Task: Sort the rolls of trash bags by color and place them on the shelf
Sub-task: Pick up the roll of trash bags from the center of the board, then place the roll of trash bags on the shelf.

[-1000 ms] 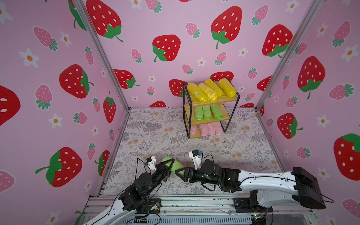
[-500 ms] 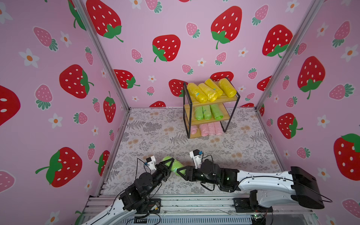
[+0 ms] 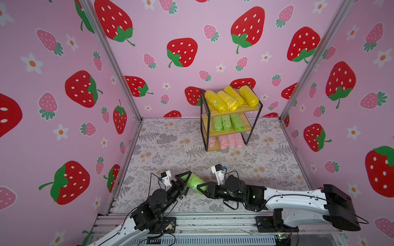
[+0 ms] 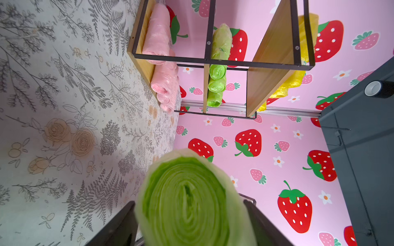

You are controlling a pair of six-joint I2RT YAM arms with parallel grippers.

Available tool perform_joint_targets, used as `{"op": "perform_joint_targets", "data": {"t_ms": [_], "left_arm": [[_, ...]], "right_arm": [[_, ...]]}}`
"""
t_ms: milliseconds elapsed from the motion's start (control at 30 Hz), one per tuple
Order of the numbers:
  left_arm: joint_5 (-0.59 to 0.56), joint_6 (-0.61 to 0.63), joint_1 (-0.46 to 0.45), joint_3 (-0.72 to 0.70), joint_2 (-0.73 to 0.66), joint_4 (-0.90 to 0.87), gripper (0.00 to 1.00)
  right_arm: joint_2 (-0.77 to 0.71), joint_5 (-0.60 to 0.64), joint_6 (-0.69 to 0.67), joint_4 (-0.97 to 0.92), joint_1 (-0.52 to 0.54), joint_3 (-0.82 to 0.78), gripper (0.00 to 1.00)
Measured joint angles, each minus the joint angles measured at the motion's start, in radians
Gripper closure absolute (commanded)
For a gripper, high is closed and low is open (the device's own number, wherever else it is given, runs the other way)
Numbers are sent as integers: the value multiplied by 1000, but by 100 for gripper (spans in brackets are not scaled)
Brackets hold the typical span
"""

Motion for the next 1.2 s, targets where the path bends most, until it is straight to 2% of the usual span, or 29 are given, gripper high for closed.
{"op": "perform_joint_targets", "data": {"t_ms": [433,633,767,867,967,1200], "left_arm": [[-13,37,0,68,-45,-143,0],[-21,51,0,82,-55,-178,0],[-21,55,0,82,-55,-195,0],[-21,55,0,82,-55,-209,0],[-22,55,0,82,-55,-212,0],[-29,63,0,91,-61,-261,0]], "right_arm": [[-216,-9,-8,-135,-161,-28,100],[-372,-29,-10,-179,-376,-42,100],[-413,-78,7,-181,-584,-33,100],[-366,-152,32,-191,-751,12,100],[-255,-242,55,-194,-886,95,100],[-4,-395,67,-195,-1009,273,100]]}}
